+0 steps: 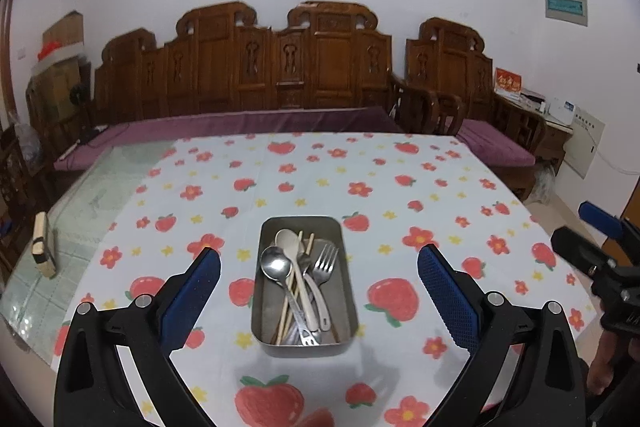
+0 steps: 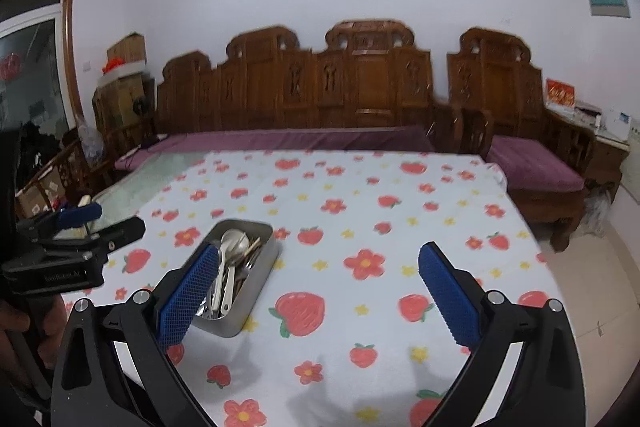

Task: Organize utensils

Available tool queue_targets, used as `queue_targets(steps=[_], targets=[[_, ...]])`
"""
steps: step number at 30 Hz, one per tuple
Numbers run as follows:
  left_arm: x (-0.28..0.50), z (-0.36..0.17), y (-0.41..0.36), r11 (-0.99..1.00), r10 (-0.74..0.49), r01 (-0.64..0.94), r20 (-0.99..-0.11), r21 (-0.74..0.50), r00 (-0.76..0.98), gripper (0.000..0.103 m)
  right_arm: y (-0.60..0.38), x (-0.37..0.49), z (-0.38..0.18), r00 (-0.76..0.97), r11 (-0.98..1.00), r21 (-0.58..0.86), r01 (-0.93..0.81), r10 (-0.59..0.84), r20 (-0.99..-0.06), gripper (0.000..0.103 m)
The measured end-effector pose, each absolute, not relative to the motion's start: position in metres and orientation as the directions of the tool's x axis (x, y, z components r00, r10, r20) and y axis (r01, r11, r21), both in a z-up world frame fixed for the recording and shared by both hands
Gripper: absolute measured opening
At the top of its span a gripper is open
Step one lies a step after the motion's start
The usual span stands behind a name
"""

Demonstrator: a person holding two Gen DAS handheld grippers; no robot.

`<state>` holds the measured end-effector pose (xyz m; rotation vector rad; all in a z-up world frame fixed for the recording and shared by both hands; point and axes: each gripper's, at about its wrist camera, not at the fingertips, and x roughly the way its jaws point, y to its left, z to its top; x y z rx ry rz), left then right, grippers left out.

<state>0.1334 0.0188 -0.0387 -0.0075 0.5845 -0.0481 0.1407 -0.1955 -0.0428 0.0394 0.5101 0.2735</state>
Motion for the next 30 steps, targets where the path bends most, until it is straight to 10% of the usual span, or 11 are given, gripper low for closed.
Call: queue_targets(steps=[30], targets=[[0.083, -0.009, 0.001, 0.999, -0.044, 0.054, -0.497, 0.006, 0.867, 0.095, -0.212, 0.090, -0.014, 0.880, 0.960, 0.139, -0.245, 0.280, -0.383, 0.101]])
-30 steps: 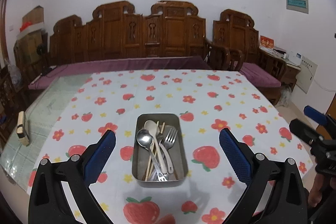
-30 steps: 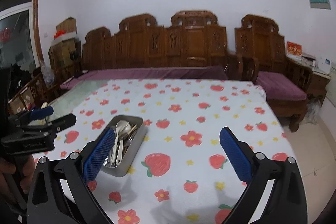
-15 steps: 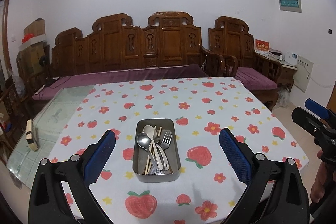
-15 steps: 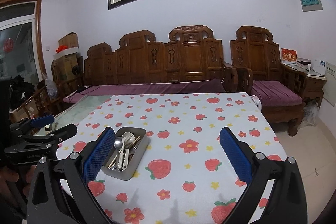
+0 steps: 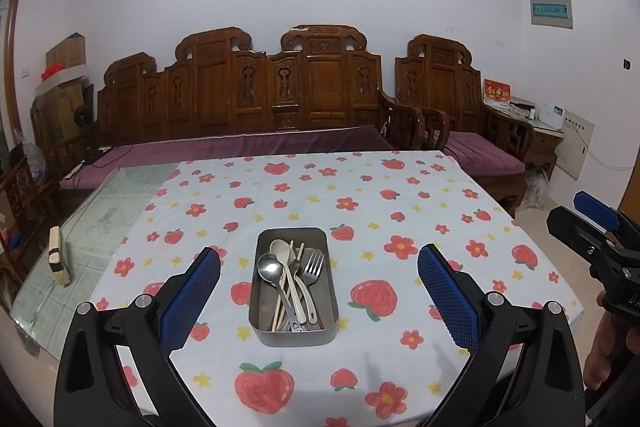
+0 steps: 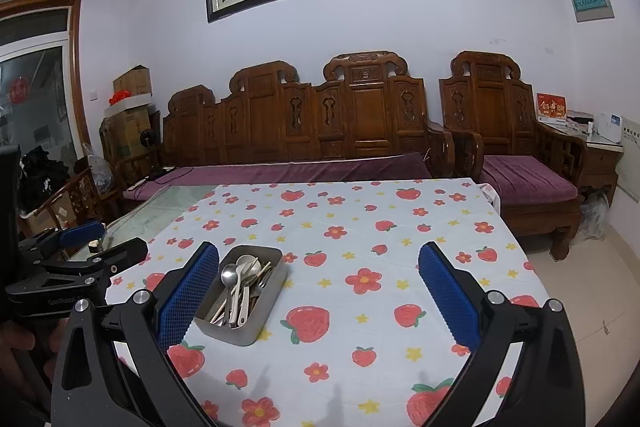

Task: Organize utensils

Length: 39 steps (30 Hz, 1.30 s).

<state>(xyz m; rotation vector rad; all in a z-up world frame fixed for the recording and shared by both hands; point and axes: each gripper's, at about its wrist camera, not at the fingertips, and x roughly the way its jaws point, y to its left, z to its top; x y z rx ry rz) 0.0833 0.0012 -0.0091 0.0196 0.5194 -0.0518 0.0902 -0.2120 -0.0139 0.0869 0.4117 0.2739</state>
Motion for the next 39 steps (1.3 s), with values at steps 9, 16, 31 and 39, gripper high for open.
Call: queue_targets(steps=[9, 16, 31, 39], targets=[[0.0809, -0.0071, 0.0021, 0.999, -0.047, 0.049, -0.491, -0.009, 0.870, 0.095, -0.2122, 0.0897, -0.0139, 0.881, 0.960, 0.135, -0.244, 0.278, -0.384, 0.101], [0.0808, -0.0066, 0.0018, 0.999, -0.048, 0.048, -0.491, -0.011, 0.870, 0.095, -0.2138, 0.0904, -0.0131, 0.880, 0.960, 0.134, -0.245, 0.278, -0.385, 0.101], [0.0804, -0.0053, 0.0007, 0.999, -0.047, 0.048, -0.487, -0.011, 0.872, 0.095, -0.2143, 0.0910, -0.0133, 0.879, 0.960, 0.132, -0.246, 0.279, -0.387, 0.101], [0.0801, -0.0047, 0.0006, 0.999, -0.048, 0.047, -0.487, -0.014, 0.872, 0.095, -0.2148, 0.0914, -0.0133, 0.879, 0.960, 0.133, -0.248, 0.280, -0.386, 0.101]])
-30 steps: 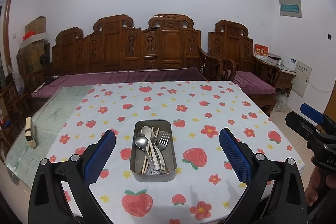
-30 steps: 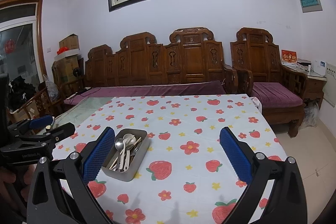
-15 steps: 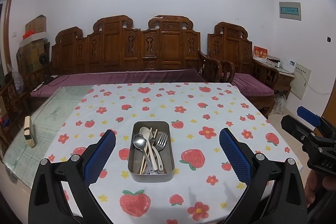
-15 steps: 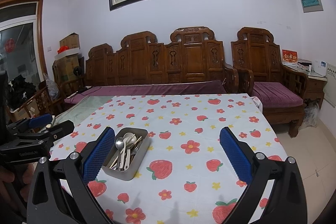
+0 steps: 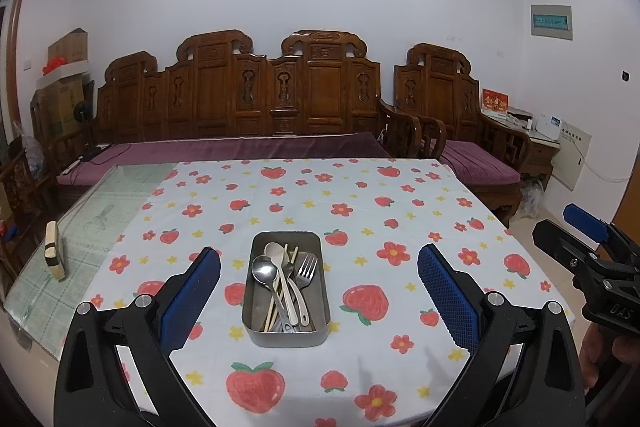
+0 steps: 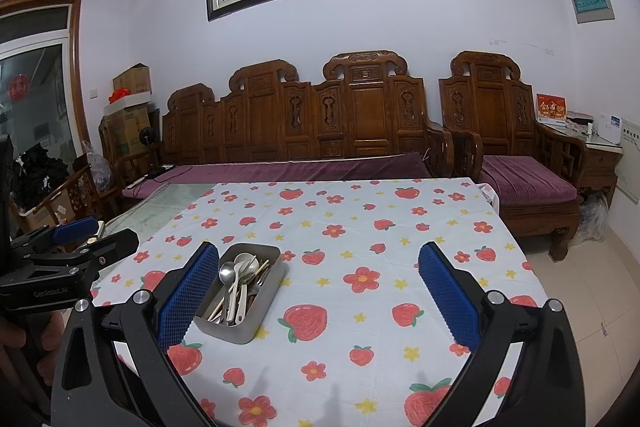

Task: Organize utensils

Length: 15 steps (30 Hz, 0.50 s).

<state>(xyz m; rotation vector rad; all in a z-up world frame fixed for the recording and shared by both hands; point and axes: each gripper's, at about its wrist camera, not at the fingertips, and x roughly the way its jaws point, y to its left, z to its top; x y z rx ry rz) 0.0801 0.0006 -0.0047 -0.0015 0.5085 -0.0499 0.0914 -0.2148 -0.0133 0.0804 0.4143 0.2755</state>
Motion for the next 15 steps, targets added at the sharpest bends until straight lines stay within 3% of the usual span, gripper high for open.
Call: queue_targets(steps=[15], targets=[[0.0785, -0.0059, 0.0021, 0.999, -0.048, 0.047, -0.484, -0.014, 0.874, 0.095, -0.2150, 0.0914, -0.0139, 0.879, 0.960, 0.133, -0.247, 0.280, -0.387, 0.101]])
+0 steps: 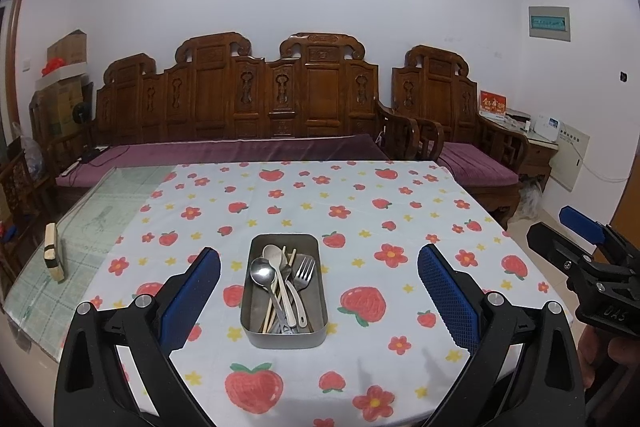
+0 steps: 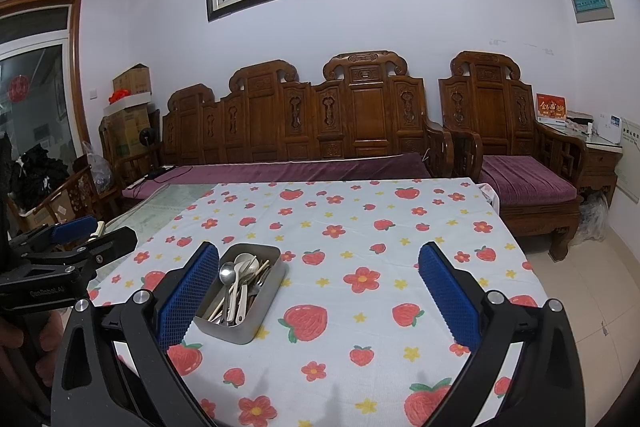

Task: Organize utensils

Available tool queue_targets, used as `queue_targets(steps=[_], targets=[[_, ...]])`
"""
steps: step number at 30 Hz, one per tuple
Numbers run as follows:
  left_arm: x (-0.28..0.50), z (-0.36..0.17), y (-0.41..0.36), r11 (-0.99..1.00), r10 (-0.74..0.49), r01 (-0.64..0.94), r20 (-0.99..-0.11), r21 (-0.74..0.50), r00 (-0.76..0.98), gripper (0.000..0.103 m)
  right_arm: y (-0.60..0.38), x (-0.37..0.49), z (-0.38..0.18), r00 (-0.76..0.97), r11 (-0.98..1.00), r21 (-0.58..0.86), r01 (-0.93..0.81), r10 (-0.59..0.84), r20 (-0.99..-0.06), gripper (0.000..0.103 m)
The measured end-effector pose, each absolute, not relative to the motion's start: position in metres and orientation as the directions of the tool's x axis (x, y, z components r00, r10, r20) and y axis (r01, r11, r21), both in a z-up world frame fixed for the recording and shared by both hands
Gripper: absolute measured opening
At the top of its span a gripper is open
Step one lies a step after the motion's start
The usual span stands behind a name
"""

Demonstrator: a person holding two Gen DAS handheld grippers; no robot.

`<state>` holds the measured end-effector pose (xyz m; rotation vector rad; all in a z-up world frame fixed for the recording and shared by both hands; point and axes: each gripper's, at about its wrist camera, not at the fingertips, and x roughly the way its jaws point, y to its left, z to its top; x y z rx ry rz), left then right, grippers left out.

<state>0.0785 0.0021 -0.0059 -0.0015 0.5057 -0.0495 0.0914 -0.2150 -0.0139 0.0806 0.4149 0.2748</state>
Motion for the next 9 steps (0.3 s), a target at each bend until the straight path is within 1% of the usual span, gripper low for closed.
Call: queue_targets(steps=[9], targets=[[0.085, -0.002, -0.012, 0.999, -0.048, 0.050, -0.482, -0.008, 0.875, 0.095, -0.215, 0.091, -0.014, 0.879, 0.960, 0.132, -0.246, 0.279, -0.386, 0.101]])
